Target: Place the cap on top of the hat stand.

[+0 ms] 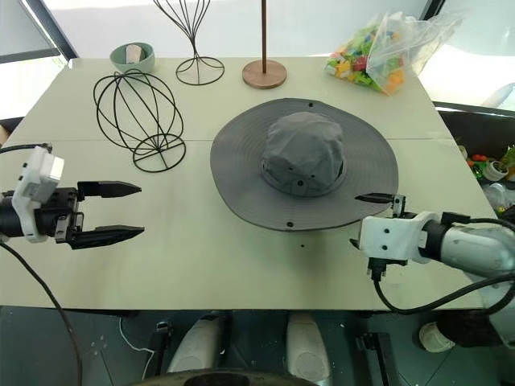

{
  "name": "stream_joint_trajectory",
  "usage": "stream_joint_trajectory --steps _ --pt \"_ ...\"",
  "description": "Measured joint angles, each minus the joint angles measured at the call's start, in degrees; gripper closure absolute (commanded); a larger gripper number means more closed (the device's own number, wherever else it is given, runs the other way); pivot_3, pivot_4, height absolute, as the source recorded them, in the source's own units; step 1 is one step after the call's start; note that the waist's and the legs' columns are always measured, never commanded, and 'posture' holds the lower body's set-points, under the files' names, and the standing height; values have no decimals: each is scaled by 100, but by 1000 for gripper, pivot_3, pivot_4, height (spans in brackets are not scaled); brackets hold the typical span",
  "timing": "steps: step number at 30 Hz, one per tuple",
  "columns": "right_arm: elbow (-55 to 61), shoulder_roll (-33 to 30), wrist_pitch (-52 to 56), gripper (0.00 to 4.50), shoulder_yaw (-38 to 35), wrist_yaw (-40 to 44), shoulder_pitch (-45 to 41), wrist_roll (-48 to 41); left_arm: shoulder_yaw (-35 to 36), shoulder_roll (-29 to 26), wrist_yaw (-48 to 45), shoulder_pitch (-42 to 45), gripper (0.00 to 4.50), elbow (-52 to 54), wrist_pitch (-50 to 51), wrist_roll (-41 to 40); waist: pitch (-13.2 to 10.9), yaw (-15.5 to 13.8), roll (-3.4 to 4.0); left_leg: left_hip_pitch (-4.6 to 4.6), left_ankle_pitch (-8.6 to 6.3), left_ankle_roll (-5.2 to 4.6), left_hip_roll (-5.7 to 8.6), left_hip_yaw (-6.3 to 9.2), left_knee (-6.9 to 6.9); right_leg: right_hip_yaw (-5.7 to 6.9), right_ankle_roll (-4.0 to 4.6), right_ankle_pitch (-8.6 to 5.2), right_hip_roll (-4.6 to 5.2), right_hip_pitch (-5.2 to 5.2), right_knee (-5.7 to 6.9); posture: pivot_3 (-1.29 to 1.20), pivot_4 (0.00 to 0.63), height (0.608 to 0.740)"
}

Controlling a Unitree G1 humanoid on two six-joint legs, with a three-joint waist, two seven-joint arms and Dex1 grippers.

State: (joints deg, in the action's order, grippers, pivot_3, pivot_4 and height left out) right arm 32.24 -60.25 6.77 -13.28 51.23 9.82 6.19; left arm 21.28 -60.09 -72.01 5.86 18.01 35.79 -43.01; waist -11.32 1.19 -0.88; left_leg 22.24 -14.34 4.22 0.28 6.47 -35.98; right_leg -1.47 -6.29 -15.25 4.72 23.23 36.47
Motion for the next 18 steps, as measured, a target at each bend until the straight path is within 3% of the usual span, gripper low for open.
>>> stream_joint_trajectory --steps 13,16,18 --pt "-1057 1189 109 155 1753 -1071 -1326 1424 -122 62 255 284 0 63 139 -29 2 -14 -4 1 0 0 0 3 -11 -1 -1 1 -1 3 20 0 150 740" --pt "-1278 1239 39 951 1818 -1183 -1405 1532 -141 77 349 293 0 84 166 -60 4 -10 -6 0 0 0 0 4 -13 -1 -1 1 -2 3 23 0 150 740" --pt "-1449 1356 73 2019 1837 -1242 -1472 1554 -146 86 393 298 0 124 221 -97 4 -7 -6 -1 0 0 0 4 -15 -1 -1 1 -2 5 34 0 150 740"
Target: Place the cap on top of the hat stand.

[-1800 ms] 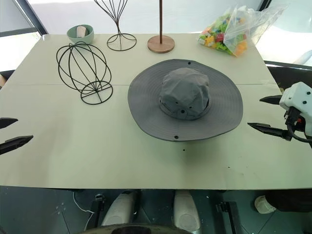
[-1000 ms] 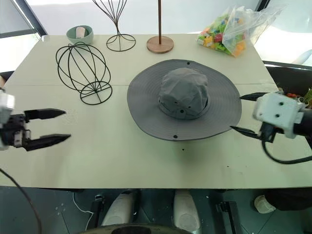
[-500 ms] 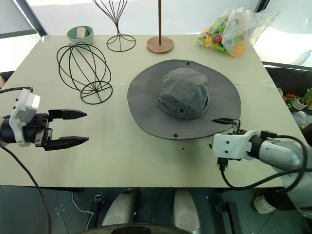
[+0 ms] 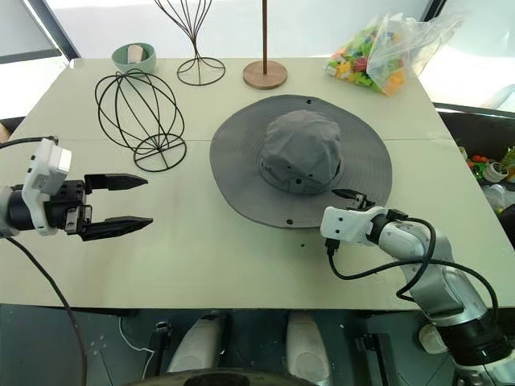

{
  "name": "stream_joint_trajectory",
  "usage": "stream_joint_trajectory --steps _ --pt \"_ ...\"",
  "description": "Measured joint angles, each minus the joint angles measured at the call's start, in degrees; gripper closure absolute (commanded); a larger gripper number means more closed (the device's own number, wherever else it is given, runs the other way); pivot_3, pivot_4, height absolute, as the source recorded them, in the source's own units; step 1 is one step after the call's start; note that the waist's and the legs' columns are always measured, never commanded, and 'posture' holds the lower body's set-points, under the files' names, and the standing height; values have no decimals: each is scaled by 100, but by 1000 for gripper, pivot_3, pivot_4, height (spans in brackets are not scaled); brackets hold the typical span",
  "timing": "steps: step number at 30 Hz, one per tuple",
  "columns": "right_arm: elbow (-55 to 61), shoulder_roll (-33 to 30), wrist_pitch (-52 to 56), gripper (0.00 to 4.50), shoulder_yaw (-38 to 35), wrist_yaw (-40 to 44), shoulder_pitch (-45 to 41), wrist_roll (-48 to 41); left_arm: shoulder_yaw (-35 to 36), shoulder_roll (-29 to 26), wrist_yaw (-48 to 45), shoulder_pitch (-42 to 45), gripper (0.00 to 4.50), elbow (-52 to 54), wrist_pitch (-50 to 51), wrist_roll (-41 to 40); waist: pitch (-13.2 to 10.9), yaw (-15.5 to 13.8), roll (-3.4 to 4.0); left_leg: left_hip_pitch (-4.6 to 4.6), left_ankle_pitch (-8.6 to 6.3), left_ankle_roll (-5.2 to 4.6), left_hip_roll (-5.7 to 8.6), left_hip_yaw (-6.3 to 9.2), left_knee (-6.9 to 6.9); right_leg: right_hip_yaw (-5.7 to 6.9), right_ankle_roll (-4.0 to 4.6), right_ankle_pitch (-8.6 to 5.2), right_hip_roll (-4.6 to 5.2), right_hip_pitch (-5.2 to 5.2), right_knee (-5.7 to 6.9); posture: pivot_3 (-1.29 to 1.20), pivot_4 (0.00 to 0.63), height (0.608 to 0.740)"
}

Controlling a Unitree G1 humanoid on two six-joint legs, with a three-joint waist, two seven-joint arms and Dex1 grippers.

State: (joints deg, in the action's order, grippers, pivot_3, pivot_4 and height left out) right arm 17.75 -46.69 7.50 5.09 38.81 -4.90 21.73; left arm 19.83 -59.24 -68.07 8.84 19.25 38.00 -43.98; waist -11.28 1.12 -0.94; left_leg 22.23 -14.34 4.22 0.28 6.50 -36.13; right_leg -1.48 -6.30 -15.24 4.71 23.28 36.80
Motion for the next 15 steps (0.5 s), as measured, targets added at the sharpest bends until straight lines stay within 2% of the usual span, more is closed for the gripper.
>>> stream_joint_trajectory --steps 2,3,5,10,15 --pt "-85 58 8 2861 34 -20 -24 13 -5 10 62 21 0 28 39 -41 0 2 0 -2 0 0 0 0 -1 0 -1 0 0 5 15 0 150 740" --pt "-125 64 8 3532 50 -20 -54 23 -7 28 92 42 0 47 47 -47 0 4 0 -3 0 0 0 0 0 0 -1 0 0 8 22 0 150 740" --pt "-128 110 72 4474 29 -19 -96 -27 -10 53 145 54 0 86 56 -53 0 8 0 -6 0 0 0 1 1 0 0 0 -1 9 26 0 150 740" --pt "204 674 1101 4474 -216 268 -425 -889 2 107 327 96 0 124 156 -129 -1 17 2 -8 0 -1 -1 4 0 0 -1 0 -2 9 30 0 150 740" --pt "370 790 1755 4474 -433 468 -1264 -1600 228 244 668 94 0 208 316 -391 -1 10 2 -8 0 -1 -1 7 0 1 -1 0 -2 9 30 0 150 740"
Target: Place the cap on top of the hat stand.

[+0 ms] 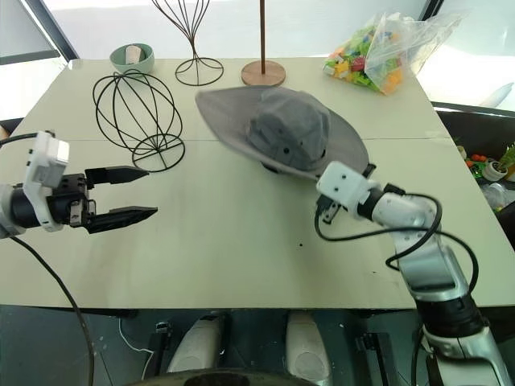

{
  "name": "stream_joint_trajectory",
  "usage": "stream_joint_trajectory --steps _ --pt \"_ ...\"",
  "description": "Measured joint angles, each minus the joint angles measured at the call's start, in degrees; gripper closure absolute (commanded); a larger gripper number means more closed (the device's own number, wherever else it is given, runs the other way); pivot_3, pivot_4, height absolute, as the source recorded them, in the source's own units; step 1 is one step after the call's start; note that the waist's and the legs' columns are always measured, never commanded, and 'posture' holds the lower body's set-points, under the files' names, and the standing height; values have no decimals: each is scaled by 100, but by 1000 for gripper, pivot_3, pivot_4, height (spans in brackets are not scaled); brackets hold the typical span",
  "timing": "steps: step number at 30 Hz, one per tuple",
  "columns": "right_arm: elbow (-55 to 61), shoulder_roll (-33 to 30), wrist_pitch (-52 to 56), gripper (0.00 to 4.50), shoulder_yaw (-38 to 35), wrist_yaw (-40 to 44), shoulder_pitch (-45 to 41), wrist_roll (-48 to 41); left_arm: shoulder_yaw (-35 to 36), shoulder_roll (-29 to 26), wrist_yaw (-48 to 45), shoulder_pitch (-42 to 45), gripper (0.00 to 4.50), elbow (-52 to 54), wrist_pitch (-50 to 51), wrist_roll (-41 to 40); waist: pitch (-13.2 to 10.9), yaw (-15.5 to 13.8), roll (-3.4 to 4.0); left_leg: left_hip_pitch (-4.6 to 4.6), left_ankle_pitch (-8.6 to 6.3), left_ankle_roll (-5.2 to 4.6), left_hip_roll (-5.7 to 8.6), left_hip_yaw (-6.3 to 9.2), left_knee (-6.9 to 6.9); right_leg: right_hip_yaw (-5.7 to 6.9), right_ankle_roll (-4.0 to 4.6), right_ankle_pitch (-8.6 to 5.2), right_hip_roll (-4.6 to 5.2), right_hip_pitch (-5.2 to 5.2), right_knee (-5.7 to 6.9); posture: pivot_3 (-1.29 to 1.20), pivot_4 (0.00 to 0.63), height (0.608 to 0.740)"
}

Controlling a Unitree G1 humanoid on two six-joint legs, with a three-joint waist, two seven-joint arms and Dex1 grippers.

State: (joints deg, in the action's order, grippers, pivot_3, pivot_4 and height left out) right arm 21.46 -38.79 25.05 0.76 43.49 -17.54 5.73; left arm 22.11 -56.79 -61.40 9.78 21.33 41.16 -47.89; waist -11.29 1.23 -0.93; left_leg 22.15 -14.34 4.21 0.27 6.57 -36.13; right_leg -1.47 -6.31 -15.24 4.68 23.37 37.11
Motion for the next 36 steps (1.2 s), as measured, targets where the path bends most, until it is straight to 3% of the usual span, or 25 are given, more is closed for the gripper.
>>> stream_joint_trajectory --steps 6,10,18,28,36 --pt "-293 67 263 4474 -49 187 -1241 -636 677 214 633 -109 0 190 256 -426 -1 21 2 0 0 0 0 1 2 0 -1 1 0 4 1 0 150 740" --pt "-993 523 178 4474 156 115 -2505 -731 1064 304 986 -264 0 286 371 -639 -2 122 3 1 0 0 -2 3 6 0 0 0 -2 8 7 0 150 740" --pt "-3736 1856 -1026 4474 849 -248 -4801 -456 1862 396 1625 -585 0 522 583 -1097 -3 228 4 12 1 1 -2 2 15 -1 2 0 -2 30 11 0 150 740" --pt "-7218 2853 -2530 4474 973 -868 -6551 -184 2615 518 2230 -1133 0 888 680 -1553 -4 281 6 22 1 3 -1 2 17 -3 3 2 -2 45 16 0 150 740" --pt "-8830 3322 -3011 4474 687 -1404 -7400 -163 2872 521 2420 -1296 0 912 661 -1704 -5 303 9 25 1 3 -1 -1 28 -7 4 1 -5 62 21 0 150 740"
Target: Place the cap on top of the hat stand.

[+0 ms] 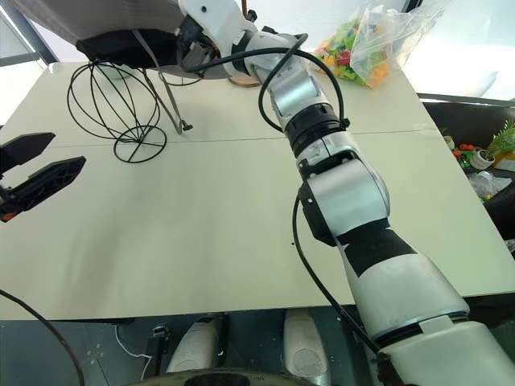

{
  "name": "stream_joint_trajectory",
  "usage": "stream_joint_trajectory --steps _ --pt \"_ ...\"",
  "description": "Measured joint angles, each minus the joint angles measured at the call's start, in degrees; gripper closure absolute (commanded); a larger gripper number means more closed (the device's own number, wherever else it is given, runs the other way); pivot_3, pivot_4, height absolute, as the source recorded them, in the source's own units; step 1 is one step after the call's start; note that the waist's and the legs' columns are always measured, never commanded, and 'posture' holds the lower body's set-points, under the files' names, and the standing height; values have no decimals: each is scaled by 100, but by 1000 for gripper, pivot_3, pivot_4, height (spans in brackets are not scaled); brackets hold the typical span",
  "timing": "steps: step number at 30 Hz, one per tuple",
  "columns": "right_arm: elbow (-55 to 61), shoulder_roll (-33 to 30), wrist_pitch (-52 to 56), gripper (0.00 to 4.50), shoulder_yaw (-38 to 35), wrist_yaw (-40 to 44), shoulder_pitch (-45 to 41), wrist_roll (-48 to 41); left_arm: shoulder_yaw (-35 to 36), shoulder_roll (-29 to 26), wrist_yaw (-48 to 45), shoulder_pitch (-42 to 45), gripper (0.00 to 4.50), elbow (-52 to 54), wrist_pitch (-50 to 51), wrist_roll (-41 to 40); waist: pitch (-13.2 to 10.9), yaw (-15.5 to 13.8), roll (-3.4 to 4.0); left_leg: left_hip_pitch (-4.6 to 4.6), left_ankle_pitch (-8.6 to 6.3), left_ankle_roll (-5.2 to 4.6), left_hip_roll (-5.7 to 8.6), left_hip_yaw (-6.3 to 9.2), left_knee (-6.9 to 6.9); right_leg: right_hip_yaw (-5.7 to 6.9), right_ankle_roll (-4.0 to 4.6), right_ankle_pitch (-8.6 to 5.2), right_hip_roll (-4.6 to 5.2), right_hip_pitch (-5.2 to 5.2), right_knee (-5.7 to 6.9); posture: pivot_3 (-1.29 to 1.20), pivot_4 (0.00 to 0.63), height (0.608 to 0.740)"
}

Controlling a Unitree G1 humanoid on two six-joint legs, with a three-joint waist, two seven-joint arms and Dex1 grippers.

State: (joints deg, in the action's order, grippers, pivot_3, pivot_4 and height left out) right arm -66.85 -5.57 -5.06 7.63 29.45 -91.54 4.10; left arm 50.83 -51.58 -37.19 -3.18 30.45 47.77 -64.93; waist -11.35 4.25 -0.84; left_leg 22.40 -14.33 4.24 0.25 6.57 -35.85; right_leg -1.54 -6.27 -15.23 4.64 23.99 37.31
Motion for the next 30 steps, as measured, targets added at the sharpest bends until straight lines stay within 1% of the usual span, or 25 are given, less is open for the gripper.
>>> stream_joint_trajectory --steps 4,8,13,18,22,27,30 --pt "-366 309 -62 4474 -163 -153 -271 -34 42 22 23 -52 0 -9 -69 -12 0 4 0 4 1 1 0 -1 6 -1 1 0 0 9 1 0 150 740" --pt "-569 555 -96 4474 -295 -349 -436 -38 321 66 127 -155 0 -61 -95 -99 0 -6 0 9 1 2 0 -2 7 -2 1 0 0 15 1 0 150 740" --pt "-668 851 -171 4474 -344 -562 -522 42 1039 310 434 -507 0 -205 -96 -326 0 12 0 10 1 2 0 -4 16 -4 2 -1 0 25 4 0 150 740" --pt "-672 1085 -534 4474 64 -660 -217 537 1551 589 591 -1078 0 -260 -115 -327 3 22 -5 10 2 3 0 -6 17 -5 6 -3 1 30 10 0 150 740" --pt "-720 1142 -854 4474 604 -889 153 1127 1783 709 680 -1333 0 -285 -216 -328 4 -10 -7 10 5 9 0 -5 17 -4 6 -3 1 30 12 0 150 740" --pt "-712 1121 -1384 4474 1277 -1286 451 1872 1817 743 696 -1544 0 -286 -301 -336 5 -4 -10 10 6 11 0 -5 17 -4 7 -2 1 30 13 0 150 740" --pt "-706 1033 -1744 4474 1884 -1743 646 2518 1882 892 670 -1781 0 -298 -359 -352 5 3 -9 10 7 12 0 -6 18 -5 8 -2 1 33 14 0 150 740"
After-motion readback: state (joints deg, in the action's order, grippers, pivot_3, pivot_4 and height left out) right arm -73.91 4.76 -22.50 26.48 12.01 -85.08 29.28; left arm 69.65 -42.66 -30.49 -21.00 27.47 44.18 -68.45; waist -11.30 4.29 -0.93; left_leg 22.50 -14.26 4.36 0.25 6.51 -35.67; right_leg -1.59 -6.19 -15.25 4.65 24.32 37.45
